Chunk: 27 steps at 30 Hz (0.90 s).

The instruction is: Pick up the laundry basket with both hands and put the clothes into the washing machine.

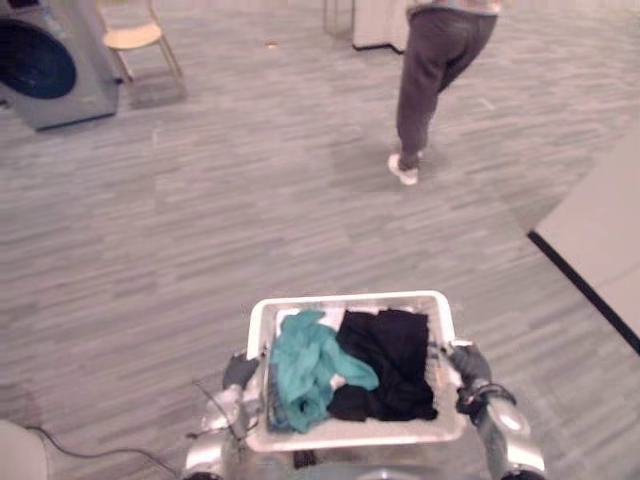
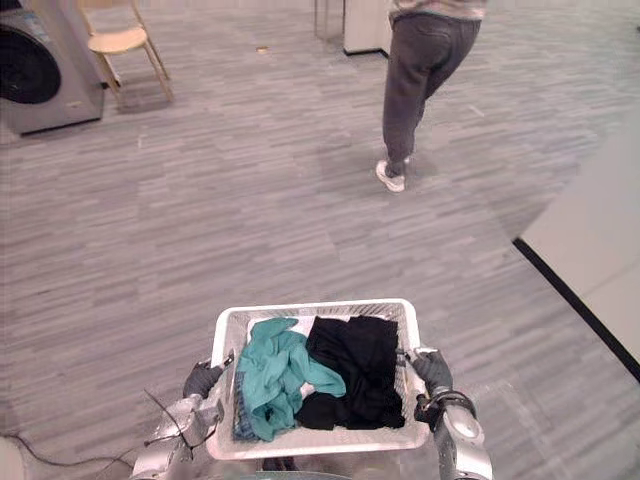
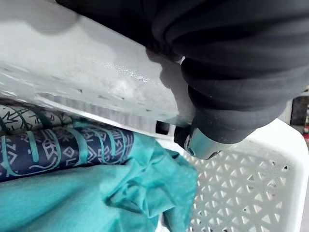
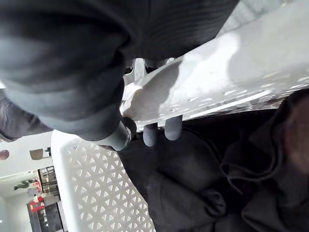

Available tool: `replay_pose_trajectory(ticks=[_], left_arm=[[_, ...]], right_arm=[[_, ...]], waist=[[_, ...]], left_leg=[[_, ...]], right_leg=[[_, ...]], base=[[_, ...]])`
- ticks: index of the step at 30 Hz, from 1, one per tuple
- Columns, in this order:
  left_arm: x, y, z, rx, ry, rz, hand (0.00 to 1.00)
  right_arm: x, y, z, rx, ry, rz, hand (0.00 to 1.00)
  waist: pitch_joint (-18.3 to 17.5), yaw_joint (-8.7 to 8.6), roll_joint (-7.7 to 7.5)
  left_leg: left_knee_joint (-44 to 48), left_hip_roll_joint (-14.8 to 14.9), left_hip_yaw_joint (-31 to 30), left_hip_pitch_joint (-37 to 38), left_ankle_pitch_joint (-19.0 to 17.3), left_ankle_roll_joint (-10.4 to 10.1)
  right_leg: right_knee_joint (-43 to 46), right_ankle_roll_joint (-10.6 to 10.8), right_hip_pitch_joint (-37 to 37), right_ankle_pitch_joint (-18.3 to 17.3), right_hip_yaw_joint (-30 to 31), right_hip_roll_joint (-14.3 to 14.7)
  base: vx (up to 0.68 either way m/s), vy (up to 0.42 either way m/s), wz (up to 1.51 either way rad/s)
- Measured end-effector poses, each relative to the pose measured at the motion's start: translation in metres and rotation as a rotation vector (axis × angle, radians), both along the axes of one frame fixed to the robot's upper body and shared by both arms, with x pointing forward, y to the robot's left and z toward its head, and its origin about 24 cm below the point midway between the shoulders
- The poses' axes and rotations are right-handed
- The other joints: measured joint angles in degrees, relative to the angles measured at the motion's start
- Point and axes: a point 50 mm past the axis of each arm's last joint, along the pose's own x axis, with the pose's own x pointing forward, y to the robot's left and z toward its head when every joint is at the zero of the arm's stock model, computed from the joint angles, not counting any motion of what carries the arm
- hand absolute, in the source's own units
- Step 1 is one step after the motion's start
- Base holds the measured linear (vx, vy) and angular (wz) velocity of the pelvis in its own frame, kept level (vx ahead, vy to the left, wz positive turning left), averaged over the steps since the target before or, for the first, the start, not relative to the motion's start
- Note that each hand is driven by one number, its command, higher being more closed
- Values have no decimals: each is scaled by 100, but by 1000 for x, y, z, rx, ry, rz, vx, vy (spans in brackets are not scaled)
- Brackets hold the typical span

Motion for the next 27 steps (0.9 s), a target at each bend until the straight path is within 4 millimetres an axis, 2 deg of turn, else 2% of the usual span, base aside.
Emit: replay_pose_trajectory(ticks=[1,2,3,4,5,6,7,8,9,10,11,12,13,14,15,16,17,18,19,20,21,22,23,24,25,26,27], left_arm=[[-2,2,0,5,4,2,100],[-2,4,2,9,-9,9,100],[4,4,8,12,-41,5,100],[8,3,10,12,-56,-1,100],[16,0,15,12,-90,-11,100],[24,0,21,15,-117,-19,100],[28,-1,23,16,-129,-24,100],[30,0,26,25,-142,-34,100],[29,0,25,26,-140,-37,100],[25,-4,21,12,-123,-34,100],[24,-8,20,-2,-122,-22,100],[24,-11,21,-11,-125,-18,100],[26,-16,22,-29,-137,-15,100],[24,-17,22,-39,-136,-6,100],[22,-19,20,-52,-129,6,100],[20,-21,19,-57,-125,6,100],[17,-20,17,-54,-117,3,100],[15,-18,16,-52,-110,6,100],[14,-17,16,-51,-109,8,100],[15,-17,17,-51,-114,11,100],[16,-18,17,-53,-119,12,100],[16,-20,17,-59,-120,13,100],[15,-23,16,-67,-118,10,100],[13,-25,14,-72,-105,8,100],[12,-21,12,-59,-96,11,100],[12,-15,11,-36,-84,13,100],[12,-11,13,-27,-88,21,100]], right_arm=[[1,1,1,2,-8,6,100],[8,4,8,-10,-46,25,100],[10,3,11,-9,-60,17,100],[10,2,12,-7,-65,7,100],[14,2,20,0,-115,-12,100],[15,0,25,0,-138,-29,100],[15,0,26,4,-145,-35,100],[14,3,27,11,-154,-40,100],[12,3,27,9,-151,-44,100],[9,1,25,-6,-134,-50,100],[7,-3,27,-18,-138,-57,100],[6,-7,29,-30,-142,-62,100],[6,-9,38,-36,-175,-63,100],[4,-11,40,-45,-178,-60,100],[4,-13,42,-55,-180,-57,100],[4,-14,42,-56,-179,-60,100],[1,-12,40,-56,-166,-60,100],[0,-10,38,-56,-158,-57,100],[0,-10,39,-56,-160,-53,100],[3,-10,41,-61,-167,-48,100],[6,-12,43,-68,-176,-45,100],[6,-14,43,-75,-176,-46,100],[4,-18,42,-92,-171,-49,100],[7,-22,37,-100,-155,-48,100],[9,-17,33,-79,-140,-47,100],[6,-13,24,-54,-105,-50,100],[8,-11,21,-41,-96,-54,100]], waist=[[20,2,40],[45,-3,94],[60,-33,148],[79,-64,180],[129,-110,216],[152,-135,225],[142,-135,212],[109,-136,145],[108,-168,152],[55,-283,194],[82,-297,278],[86,-301,369],[127,-330,606],[140,-237,697],[172,-49,733],[197,-17,693],[262,-6,582],[287,65,437],[271,140,406],[293,271,338],[285,264,363],[273,248,379],[196,263,486],[104,261,532],[60,249,385],[-10,122,173],[22,53,79]], left_leg=[[-191,-59,-14,235,15,17],[-585,-186,-57,671,59,97],[-914,-257,-155,1044,56,100],[-1037,-266,-220,1222,55,100],[-1278,-267,-286,1540,50,91],[-1472,-253,-281,1845,5,12],[-1548,-237,-230,1987,-59,-100],[-1719,-256,-113,2287,-224,-363],[-1789,-257,-113,2465,-292,-482],[-1633,-64,-263,2792,-396,-659],[-561,273,-327,2620,-413,-695],[399,543,-355,2286,-334,-828],[2892,1290,-589,1170,973,-1249],[3761,1522,-718,757,1663,-1361],[5027,1660,-984,94,1736,-1461],[5399,1661,-1063,-175,1717,-1431],[5558,1679,-1043,-598,1577,-1210],[5172,1722,-774,-913,1311,-816],[4839,1779,-608,-1061,1161,-688],[3943,1891,-352,-1337,1032,-588],[2485,1808,-227,-1441,1018,-655],[1515,1690,-222,-1408,1067,-728],[-429,1460,-288,-1196,1355,-1115],[-589,1302,-363,-1217,2068,-953],[-364,1132,-358,-1237,1995,-702],[194,972,-363,-1369,1571,-521],[935,921,-358,-1491,1225,-343]], right_leg=[[119,-93,-148,-107,-63,54],[21,-202,-431,-375,-238,174],[-398,-252,-670,-658,-436,340],[-748,-257,-761,-779,-554,417],[-1583,-283,-964,-832,-791,496],[-2813,-254,-1077,-611,-1026,558],[-3621,-197,-1077,-349,-1110,627],[-5013,-75,-981,184,-1143,781],[-5170,-74,-982,284,-1104,806],[-4514,-411,-1026,741,-640,1037],[-3903,-627,-1016,524,-391,1201],[-3716,-652,-916,262,-526,1212],[-3542,-710,-552,-228,-743,1443],[-3548,-770,-376,-393,-743,1589],[-3573,-883,31,-658,-685,1752],[-3622,-882,284,-747,-669,1775],[-3916,-854,882,-910,-613,1779],[-4297,-842,1381,-1015,-444,1749],[-4460,-809,1559,-1043,-320,1729],[-4715,-707,1833,-1111,-133,1679],[-4900,-556,2095,-1215,-54,1571],[-4972,-454,2187,-1291,-29,1504],[-5055,-256,2378,-1511,88,1425],[-5043,-69,2551,-1768,267,1338],[-5014,-60,2621,-1829,339,1145],[-4801,-51,2662,-1778,426,879],[-4009,196,2498,-1582,602,690]], base=[[575,171,17],[585,152,12],[584,127,21],[593,74,44],[602,30,50],[609,9,45],[617,-40,39],[520,-61,31],[728,-113,53],[821,-199,44],[673,-178,40],[1063,-401,35],[720,-282,18],[1022,-331,-23],[596,-62,-55],[892,-90,-45],[873,-51,-27],[714,-29,-40],[682,41,-77],[658,113,-76],[659,150,-59],[661,221,-38],[697,298,-46],[714,321,-48],[773,330,-20],[947,401,20],[920,420,31]])
